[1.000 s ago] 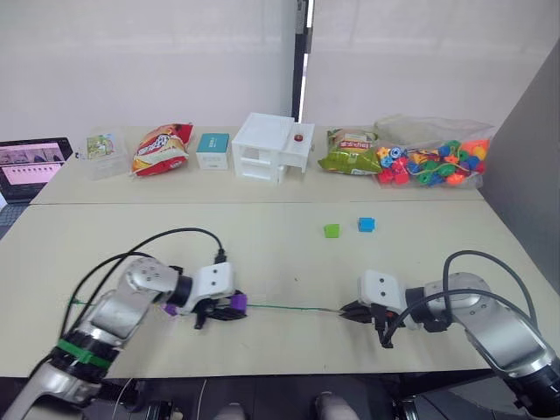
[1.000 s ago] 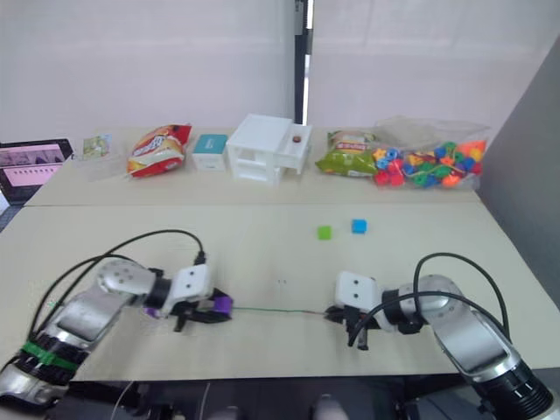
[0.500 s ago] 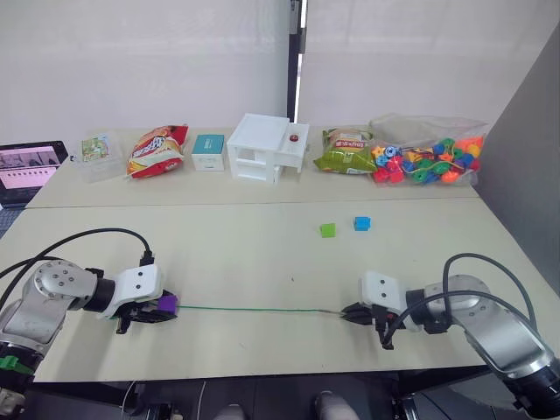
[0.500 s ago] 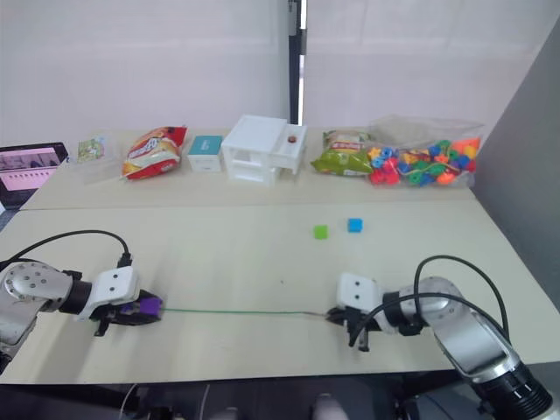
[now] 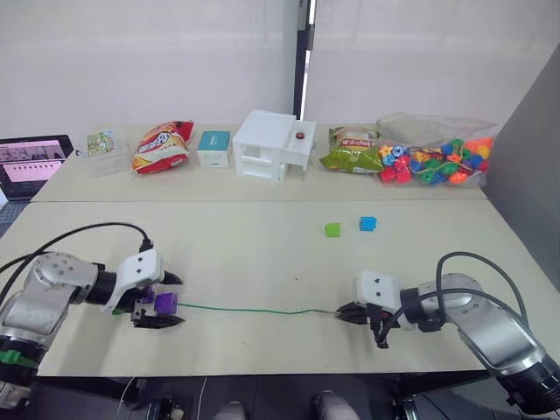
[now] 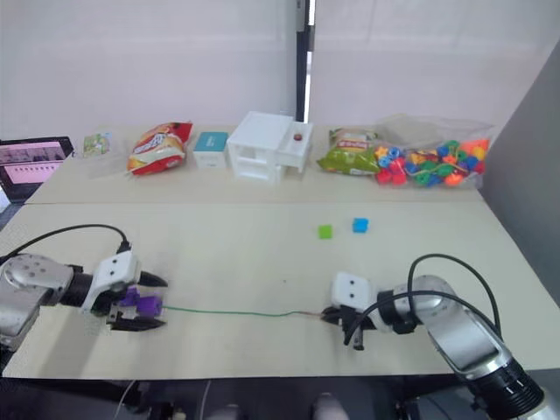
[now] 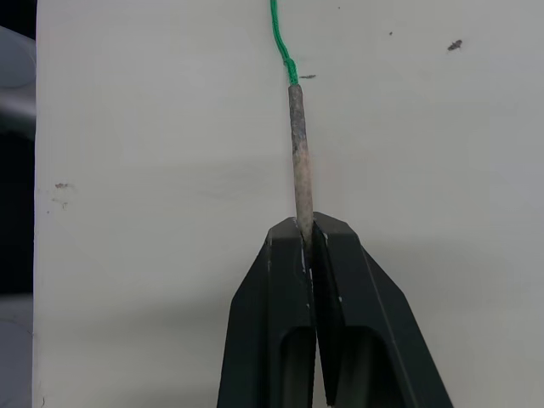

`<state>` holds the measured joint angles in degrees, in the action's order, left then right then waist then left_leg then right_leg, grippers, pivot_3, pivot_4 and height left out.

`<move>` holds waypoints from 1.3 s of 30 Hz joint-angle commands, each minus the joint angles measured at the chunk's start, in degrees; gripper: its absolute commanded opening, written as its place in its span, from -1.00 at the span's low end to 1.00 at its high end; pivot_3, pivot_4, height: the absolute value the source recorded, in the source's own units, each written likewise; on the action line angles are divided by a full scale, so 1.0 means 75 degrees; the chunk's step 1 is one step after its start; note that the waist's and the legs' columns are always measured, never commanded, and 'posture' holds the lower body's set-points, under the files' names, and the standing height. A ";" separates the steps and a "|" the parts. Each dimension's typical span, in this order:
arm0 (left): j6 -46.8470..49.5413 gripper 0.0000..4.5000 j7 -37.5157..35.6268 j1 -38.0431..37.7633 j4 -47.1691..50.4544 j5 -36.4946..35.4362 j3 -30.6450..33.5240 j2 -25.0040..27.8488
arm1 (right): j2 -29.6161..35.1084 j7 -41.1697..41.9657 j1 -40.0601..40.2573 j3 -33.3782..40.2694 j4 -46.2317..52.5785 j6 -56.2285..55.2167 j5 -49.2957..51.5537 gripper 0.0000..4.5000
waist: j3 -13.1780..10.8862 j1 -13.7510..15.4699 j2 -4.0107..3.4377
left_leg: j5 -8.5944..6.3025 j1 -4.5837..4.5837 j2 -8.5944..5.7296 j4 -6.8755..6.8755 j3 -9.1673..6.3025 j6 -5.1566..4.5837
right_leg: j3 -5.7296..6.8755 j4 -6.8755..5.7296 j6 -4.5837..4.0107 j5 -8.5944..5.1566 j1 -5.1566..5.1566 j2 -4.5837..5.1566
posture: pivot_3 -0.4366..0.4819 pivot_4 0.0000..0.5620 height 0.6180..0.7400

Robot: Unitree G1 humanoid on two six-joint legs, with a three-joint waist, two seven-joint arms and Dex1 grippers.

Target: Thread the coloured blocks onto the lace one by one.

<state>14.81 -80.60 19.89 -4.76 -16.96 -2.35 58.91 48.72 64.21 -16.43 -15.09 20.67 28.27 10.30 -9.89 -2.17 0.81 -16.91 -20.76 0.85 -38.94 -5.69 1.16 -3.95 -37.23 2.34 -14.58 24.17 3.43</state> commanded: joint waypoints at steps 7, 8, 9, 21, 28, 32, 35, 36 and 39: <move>0.1264 0.99 0.1223 0.0589 0.2314 -0.0386 -0.1240 -0.2156 | -0.0634 -0.0299 -0.0708 -0.0531 0.0088 0.0378 -0.0176 -1.00 | 0.0001 -0.0050 0.0004 | -0.0001 0.0009 -0.0007 0.0000 -0.0004 0.0000 | -0.0005 -0.0045 0.0002 0.0003 0.0005 0.0004 | -0.05 -0.47 1.00; 0.1209 0.99 0.1330 0.0622 0.2260 -0.0270 -0.1358 -0.2313 | -0.0662 -0.0311 -0.0736 -0.0566 0.0082 0.0402 -0.0180 -1.00 | 0.0001 -0.0057 0.0004 | -0.0001 0.0011 -0.0006 0.0001 -0.0004 -0.0001 | -0.0005 -0.0044 0.0001 0.0004 0.0008 0.0003 | -0.05 -0.47 1.00; 0.1087 0.99 0.1486 0.0694 0.2129 -0.0111 -0.1563 -0.2609 | -0.0717 -0.0325 -0.0776 -0.0622 0.0103 0.0430 -0.0176 -1.00 | 0.0000 -0.0059 0.0005 | 0.0000 0.0010 -0.0006 0.0000 -0.0004 -0.0001 | -0.0005 -0.0048 0.0001 0.0004 0.0011 0.0002 | -0.05 -0.47 1.00; 0.0522 0.99 0.1853 0.1010 0.1317 0.0663 -0.2440 -0.3712 | -0.0772 -0.0397 -0.0913 -0.0831 0.0193 0.0562 -0.0233 -1.00 | 0.0001 -0.0020 0.0006 | 0.0001 0.0013 -0.0010 -0.0007 -0.0011 0.0002 | -0.0005 -0.0051 0.0000 0.0004 0.0004 0.0002 | -0.05 -0.47 1.00; 0.0481 0.31 0.1864 0.1138 0.1006 0.0829 -0.2521 -0.3954 | -0.0830 -0.0392 -0.0987 -0.0829 0.0107 0.0588 -0.0282 -1.00 | 0.0001 -0.0027 0.0006 | 0.0001 0.0013 -0.0011 -0.0007 -0.0012 0.0002 | -0.0005 -0.0052 0.0000 0.0004 0.0005 0.0003 | -0.05 -0.47 1.00; 0.0503 -0.27 0.1860 0.1103 0.1078 0.0819 -0.2485 -0.3969 | -0.0826 -0.0398 -0.0992 -0.0832 0.0123 0.0612 -0.0281 -1.00 | 0.0001 -0.0024 0.0006 | 0.0001 0.0014 -0.0011 -0.0007 -0.0012 0.0002 | -0.0004 -0.0052 0.0000 0.0004 0.0004 0.0003 | -0.05 -0.47 1.00; 0.0548 -0.72 0.1875 0.1085 0.1171 0.0785 -0.2467 -0.3978 | -0.0810 -0.0397 -0.0984 -0.0841 0.0124 0.0616 -0.0287 -1.00 | 0.0001 -0.0021 0.0007 | 0.0001 0.0013 -0.0012 -0.0008 -0.0013 0.0002 | -0.0004 -0.0052 0.0000 0.0004 0.0004 0.0003 | -0.05 -0.47 1.00; 0.0557 -0.87 0.1878 0.1080 0.1192 0.0776 -0.2463 -0.3980 | -0.0807 -0.0396 -0.0980 -0.0841 0.0127 0.0618 -0.0287 -1.00 | 0.0001 -0.0020 0.0007 | 0.0001 0.0013 -0.0012 -0.0009 -0.0013 0.0002 | -0.0004 -0.0052 0.0000 0.0004 0.0004 0.0004 | -0.05 -0.47 1.00; 0.0577 -0.99 0.1881 0.1062 0.1243 0.0752 -0.2454 -0.3993 | -0.0773 -0.0381 -0.0959 -0.0873 0.0149 0.0626 -0.0312 -1.00 | 0.0001 -0.0020 0.0006 | 0.0001 0.0013 -0.0012 -0.0009 -0.0013 0.0002 | -0.0004 -0.0052 0.0000 0.0004 0.0004 0.0004 | -0.05 -0.47 1.00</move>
<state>19.30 -66.94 27.31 2.43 -10.83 -21.48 29.30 42.67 61.10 -23.45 -21.74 20.41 32.79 7.88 -9.88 -2.32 0.86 -16.90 -20.67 0.76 -39.01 -5.78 1.18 -3.98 -37.62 2.34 -14.54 24.20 3.46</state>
